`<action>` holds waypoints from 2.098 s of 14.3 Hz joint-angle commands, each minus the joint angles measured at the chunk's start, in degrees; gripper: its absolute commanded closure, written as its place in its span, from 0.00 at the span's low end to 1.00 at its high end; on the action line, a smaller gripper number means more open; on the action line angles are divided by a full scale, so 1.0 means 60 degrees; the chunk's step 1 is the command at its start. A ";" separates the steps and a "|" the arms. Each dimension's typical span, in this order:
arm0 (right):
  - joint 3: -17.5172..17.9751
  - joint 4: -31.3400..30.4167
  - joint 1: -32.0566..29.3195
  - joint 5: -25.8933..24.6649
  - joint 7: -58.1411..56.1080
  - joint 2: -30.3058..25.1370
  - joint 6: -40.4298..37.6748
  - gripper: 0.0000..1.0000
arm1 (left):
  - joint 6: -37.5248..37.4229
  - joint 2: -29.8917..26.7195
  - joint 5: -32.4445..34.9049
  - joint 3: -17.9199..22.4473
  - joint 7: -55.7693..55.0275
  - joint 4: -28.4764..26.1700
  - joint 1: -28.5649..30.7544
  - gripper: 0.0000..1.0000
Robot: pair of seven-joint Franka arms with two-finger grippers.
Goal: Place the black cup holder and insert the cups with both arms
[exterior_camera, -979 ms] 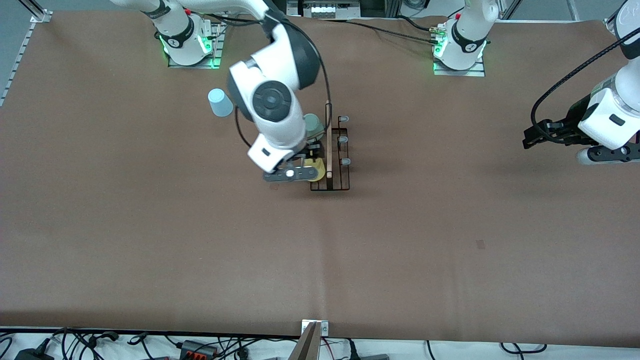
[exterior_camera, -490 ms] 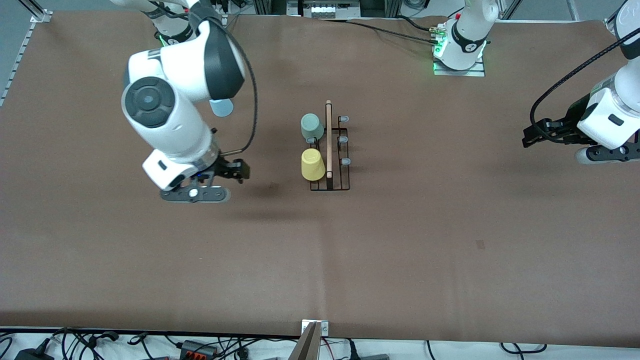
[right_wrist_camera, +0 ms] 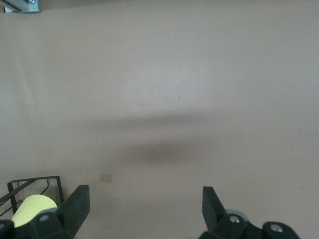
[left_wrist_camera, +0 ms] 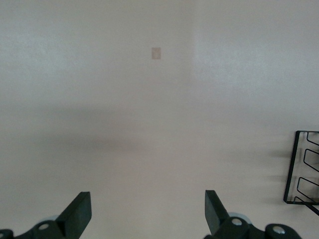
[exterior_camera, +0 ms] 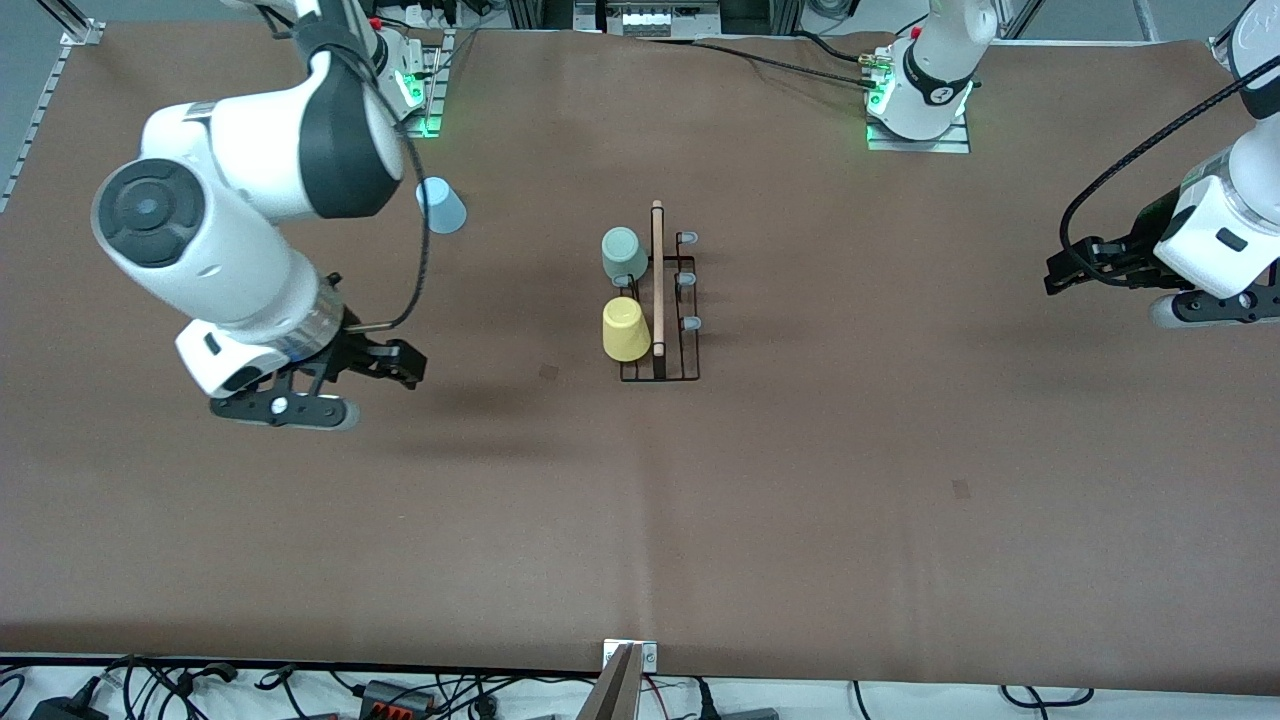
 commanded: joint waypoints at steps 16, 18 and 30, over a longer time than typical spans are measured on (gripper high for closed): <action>0.6395 -0.1538 -0.7728 -0.2730 -0.1949 -0.2847 -0.0220 0.00 | -0.0401 -0.0054 -0.0117 -0.0035 0.0216 0.0146 0.0047 0.00; 0.6395 -0.1538 -0.7758 -0.3022 -0.2313 -0.2890 -0.0235 0.00 | -0.0401 -0.0054 -0.0117 -0.0035 0.0216 0.0146 0.0047 0.00; 0.6410 -0.5304 -0.7787 -0.3346 -0.2608 -0.5704 0.0586 0.00 | -0.0401 -0.0054 -0.0117 -0.0035 0.0216 0.0146 0.0047 0.00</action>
